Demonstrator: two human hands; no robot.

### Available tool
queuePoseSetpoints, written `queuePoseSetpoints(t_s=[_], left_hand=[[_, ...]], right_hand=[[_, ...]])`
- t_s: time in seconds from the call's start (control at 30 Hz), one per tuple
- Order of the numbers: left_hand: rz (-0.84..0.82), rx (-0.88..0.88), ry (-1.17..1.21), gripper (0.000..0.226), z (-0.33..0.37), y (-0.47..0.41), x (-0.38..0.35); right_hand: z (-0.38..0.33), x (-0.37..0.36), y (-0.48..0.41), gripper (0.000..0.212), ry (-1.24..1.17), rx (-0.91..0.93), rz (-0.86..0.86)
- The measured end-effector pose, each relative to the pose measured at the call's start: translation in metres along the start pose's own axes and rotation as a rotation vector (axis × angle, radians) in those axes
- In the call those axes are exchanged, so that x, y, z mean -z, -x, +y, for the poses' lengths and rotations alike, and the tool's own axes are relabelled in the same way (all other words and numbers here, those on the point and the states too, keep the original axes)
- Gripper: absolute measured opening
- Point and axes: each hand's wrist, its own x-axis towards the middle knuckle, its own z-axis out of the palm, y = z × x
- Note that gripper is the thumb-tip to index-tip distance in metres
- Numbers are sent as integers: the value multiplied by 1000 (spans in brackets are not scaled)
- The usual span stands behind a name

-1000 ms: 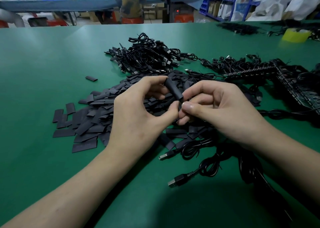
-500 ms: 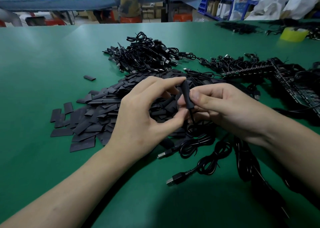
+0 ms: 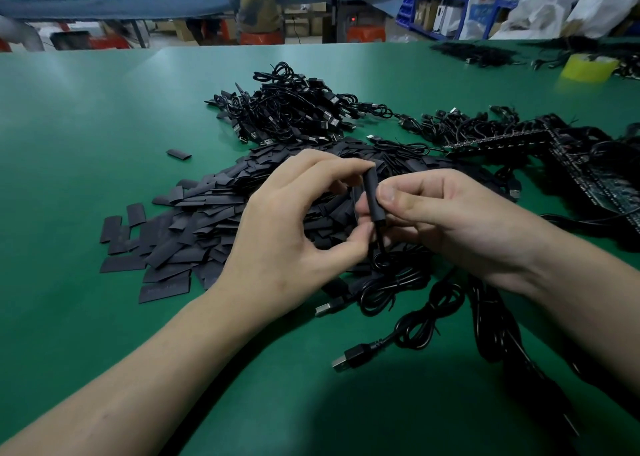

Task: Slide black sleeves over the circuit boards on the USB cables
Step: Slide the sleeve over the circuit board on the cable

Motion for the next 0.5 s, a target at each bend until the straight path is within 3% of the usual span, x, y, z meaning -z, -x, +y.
queuePoseSetpoints(t_s=[0.27, 0.43, 0.5], left_hand=[[-16, 26, 5, 52, 0, 1, -2], [136, 145, 37, 44, -8, 0, -1], [209, 250, 92, 43, -11, 0, 1]], right_hand=[[2, 2, 0, 30, 168, 48, 1], [-9, 13, 3, 36, 853, 185, 75], [-14, 17, 4, 37, 1083, 200, 19]])
